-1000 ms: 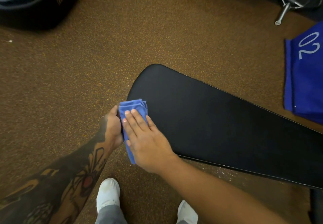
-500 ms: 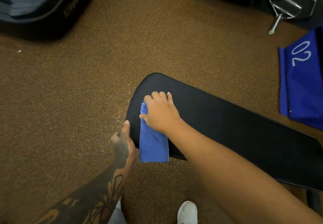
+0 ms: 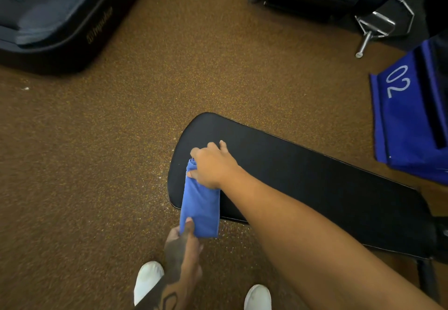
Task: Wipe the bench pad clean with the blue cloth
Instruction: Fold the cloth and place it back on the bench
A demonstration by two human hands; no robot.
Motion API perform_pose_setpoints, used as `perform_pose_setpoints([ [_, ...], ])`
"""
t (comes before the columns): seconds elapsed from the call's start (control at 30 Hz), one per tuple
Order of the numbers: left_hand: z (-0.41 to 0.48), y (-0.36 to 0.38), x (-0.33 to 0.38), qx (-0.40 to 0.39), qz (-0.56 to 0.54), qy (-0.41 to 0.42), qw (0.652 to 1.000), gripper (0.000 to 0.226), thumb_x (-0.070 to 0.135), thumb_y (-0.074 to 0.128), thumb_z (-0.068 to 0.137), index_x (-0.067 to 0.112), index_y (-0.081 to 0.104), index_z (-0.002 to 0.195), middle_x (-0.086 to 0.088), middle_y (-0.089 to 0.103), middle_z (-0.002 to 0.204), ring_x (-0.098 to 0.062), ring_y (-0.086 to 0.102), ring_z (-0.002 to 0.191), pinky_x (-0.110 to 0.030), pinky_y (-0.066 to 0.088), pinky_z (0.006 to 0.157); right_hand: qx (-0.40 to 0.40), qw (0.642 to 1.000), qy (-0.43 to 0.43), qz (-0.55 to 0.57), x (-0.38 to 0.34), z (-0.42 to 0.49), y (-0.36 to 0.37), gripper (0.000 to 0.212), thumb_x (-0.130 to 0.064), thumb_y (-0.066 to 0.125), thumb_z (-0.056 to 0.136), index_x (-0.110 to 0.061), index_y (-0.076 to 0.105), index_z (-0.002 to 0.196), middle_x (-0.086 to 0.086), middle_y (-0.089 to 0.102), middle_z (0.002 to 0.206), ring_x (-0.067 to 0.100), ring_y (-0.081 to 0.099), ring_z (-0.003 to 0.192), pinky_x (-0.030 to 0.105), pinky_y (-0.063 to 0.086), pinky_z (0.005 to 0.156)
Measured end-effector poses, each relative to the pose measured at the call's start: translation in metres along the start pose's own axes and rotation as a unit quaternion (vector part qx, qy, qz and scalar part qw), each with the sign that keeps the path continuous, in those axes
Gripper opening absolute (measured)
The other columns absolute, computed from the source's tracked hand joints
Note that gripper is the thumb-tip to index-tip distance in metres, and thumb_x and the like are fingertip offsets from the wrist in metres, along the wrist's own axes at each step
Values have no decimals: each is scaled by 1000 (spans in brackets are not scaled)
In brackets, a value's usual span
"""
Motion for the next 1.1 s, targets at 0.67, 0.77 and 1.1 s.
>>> perform_pose_setpoints([
  [0.67,-122,161,244,-223,308,445,811,32,-9,55,89,19,57,72,6,48,54,-12,36,50,-17,27,44,240,860,150,425,176,-150,-158,22,-1,55,85,-21,59,94,-3,52,80,9,43,67,26,37,62],
  [0.77,-181,213,263,-296,363,468,749,31,-3,66,86,25,68,75,11,58,55,-6,40,49,-13,31,44,284,829,186,445,203,-207,-192,23,3,56,86,-15,69,81,-6,59,77,4,49,69,23,41,64],
  [1.1,-410,337,231,-449,477,518,549,57,8,91,67,13,69,119,-10,67,116,-27,66,103,-42,55,96,410,747,326,410,267,-443,-256,45,-16,87,68,-15,71,110,2,66,117,13,62,104,20,46,79],
])
Point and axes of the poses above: each hand's wrist, its own z-axis towards the middle knuckle, its own y-axis out of the palm, x = y × z, the point moved 10 cm from there along z, towards the middle knuckle
